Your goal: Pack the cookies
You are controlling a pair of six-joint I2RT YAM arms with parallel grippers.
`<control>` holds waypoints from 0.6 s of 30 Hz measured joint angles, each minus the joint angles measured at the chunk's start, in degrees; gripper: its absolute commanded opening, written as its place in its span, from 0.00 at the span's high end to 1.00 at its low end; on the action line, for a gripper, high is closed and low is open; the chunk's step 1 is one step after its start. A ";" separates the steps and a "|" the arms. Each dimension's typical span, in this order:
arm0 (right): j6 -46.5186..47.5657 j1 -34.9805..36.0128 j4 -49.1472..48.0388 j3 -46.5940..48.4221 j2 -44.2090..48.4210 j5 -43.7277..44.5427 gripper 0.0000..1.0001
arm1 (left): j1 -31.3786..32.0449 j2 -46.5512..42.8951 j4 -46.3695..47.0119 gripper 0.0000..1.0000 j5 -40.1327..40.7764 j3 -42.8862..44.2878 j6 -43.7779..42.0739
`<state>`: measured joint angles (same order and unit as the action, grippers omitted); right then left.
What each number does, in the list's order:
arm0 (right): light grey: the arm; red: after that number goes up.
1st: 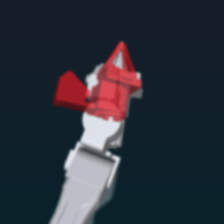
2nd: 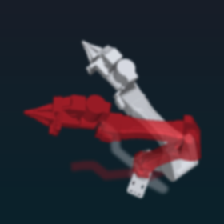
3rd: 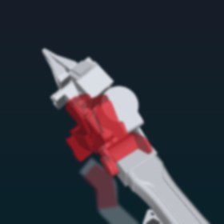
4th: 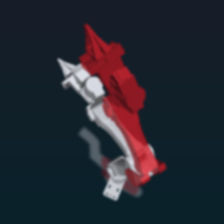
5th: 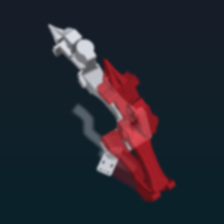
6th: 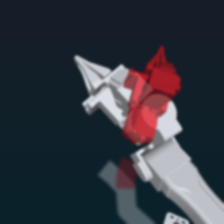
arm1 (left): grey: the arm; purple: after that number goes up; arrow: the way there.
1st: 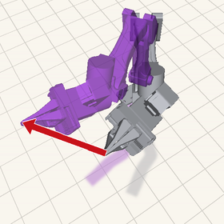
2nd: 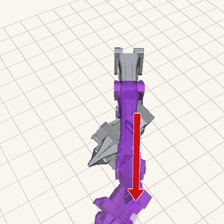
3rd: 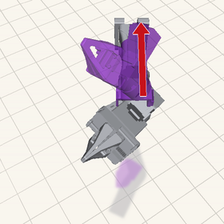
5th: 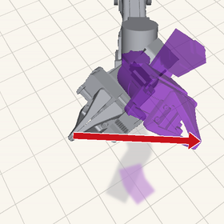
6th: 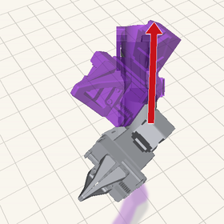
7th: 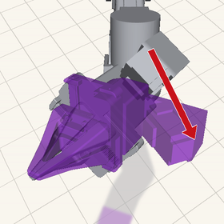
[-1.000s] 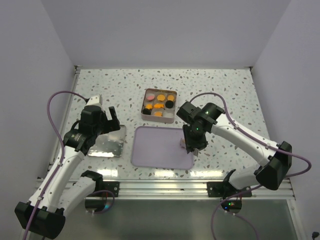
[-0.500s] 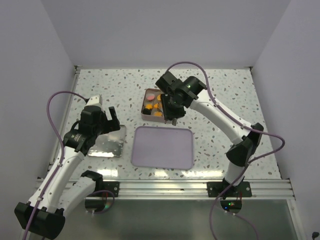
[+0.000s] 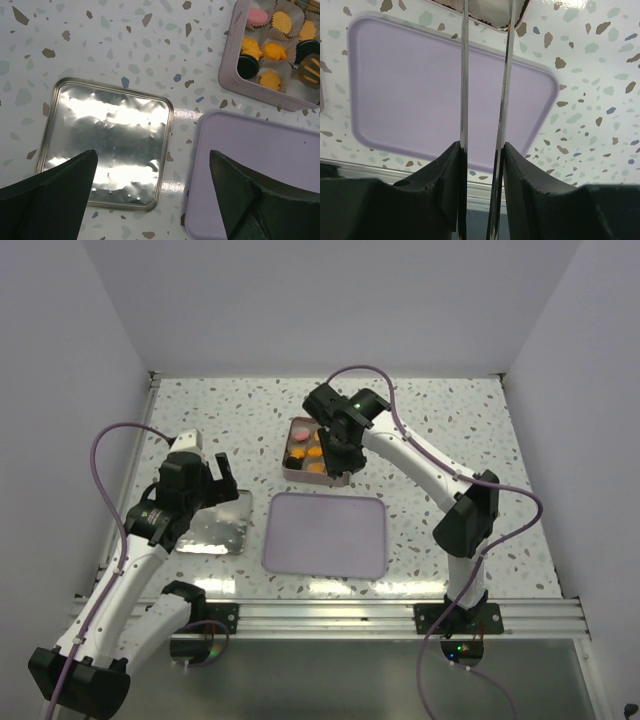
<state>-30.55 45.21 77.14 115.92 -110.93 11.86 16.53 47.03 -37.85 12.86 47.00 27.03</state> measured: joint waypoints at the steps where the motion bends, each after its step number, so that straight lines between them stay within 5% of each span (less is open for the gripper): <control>1: 0.04 -0.09 0.00 0.00 0.00 0.20 0.65 | 0.00 0.00 0.00 0.00 0.02 0.00 0.00; 18: -0.24 -0.24 0.02 -6.73 4.22 0.50 0.47 | 0.00 0.11 0.00 0.00 0.42 0.00 0.00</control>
<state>-30.79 44.97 77.17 109.19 -106.72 12.36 16.53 47.13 -37.85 13.28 47.00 27.03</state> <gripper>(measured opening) 0.525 0.996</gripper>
